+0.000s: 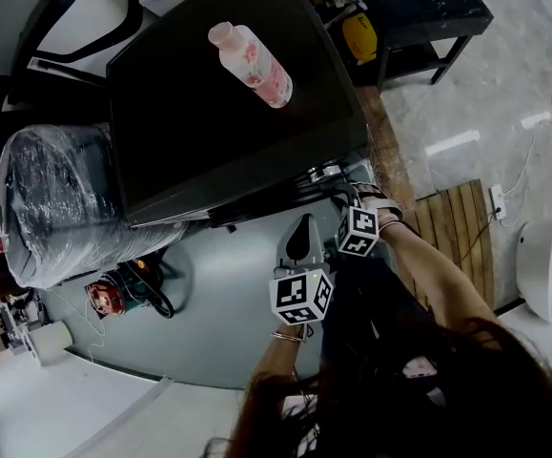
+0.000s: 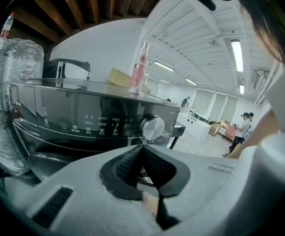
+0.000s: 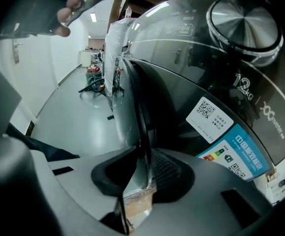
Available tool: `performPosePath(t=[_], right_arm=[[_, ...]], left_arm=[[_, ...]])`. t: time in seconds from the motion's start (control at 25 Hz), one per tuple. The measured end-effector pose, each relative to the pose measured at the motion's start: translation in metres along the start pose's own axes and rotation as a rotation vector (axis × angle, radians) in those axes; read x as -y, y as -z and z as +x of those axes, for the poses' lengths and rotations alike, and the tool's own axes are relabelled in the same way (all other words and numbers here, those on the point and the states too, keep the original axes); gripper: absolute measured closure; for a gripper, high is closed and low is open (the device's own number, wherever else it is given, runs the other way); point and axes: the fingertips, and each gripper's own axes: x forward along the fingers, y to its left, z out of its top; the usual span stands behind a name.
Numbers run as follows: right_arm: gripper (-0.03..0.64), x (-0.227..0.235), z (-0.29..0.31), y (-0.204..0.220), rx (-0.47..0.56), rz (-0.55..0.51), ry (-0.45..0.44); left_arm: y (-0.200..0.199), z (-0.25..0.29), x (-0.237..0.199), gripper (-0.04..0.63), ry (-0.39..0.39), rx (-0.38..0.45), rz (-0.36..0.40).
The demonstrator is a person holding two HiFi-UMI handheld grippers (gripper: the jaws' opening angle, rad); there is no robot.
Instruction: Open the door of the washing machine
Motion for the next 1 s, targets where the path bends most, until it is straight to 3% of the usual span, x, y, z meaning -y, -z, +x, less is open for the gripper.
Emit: performPosePath(t=[0.52, 1.0], right_arm=[[0.537, -0.018, -0.005, 0.006, -0.002, -0.044, -0.007], [0.541, -0.051, -0.016, 0.010, -0.009, 0.006, -0.010]], left_arm=[[0.009, -0.019, -0.001, 0.584, -0.047, -0.001, -0.020], [0.017, -0.049, -0.008, 0.584, -0.072, 0.006, -0.036]])
